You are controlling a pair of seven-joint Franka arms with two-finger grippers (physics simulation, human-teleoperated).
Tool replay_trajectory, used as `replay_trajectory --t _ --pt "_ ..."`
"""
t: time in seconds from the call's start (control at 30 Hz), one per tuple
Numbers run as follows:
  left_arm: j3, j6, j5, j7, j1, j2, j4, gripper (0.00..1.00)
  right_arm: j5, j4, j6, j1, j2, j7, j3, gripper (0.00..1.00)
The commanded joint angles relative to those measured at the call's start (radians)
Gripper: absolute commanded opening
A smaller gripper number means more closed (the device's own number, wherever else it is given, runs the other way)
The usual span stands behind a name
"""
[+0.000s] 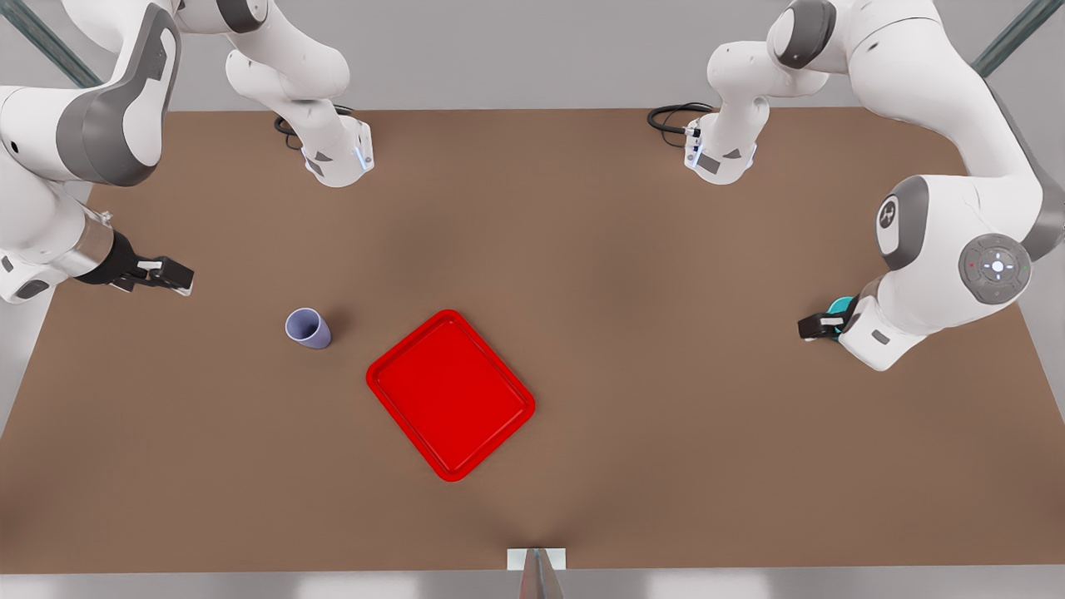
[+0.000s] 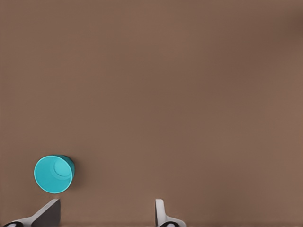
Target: Place the bowl on the tray with the left arm and the cup on the tray with the right arm
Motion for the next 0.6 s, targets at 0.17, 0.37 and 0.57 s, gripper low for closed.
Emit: replay_trajectory --t 0.17,0.37,0.57 --pt "0.094 0.093 -0.033 0.017 0.017 0.028 -0.162 1.0 0.0 0.0 0.0 0.006 0.004 -0.008 0.003 1.0" --pt "0.397 0.474 -0.212 0.544 0.014 -0.072 -0.641 1.0 0.0 0.0 -0.002 0.003 0.018 -0.006 0.006 1.0" --pt "0.538 0.617 -0.413 0.908 0.035 0.054 -0.721 1.0 0.008 0.0 0.029 0.008 0.023 -0.001 0.006 1.0"
